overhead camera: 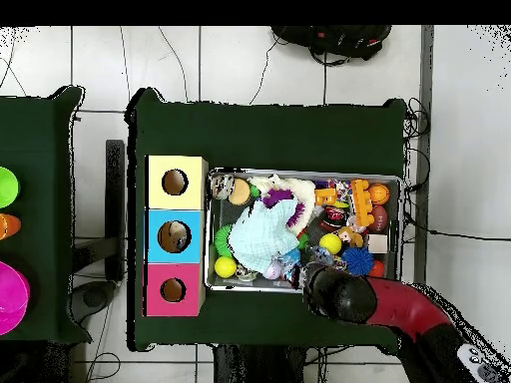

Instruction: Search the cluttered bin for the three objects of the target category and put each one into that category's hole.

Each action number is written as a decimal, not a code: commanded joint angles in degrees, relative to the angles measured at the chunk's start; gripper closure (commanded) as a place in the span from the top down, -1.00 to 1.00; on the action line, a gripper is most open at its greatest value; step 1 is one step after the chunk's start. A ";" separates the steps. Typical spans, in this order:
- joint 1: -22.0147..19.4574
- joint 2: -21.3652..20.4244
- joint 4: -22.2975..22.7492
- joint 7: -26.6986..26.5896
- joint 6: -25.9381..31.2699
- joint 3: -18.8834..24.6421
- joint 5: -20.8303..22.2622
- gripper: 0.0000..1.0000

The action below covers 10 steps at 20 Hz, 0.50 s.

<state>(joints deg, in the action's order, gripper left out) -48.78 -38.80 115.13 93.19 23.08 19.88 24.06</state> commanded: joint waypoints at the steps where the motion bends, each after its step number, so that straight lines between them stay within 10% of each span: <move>1: 0.64 8.65 -7.56 4.08 -8.96 1.08 2.70 -1.00; 2: 0.94 8.84 -7.60 3.51 -9.29 0.68 2.05 1.00; 10: 1.02 8.81 -7.05 3.92 -8.98 -0.11 0.76 1.00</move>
<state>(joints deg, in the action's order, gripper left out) -48.05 -31.95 113.38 93.19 14.04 19.84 24.04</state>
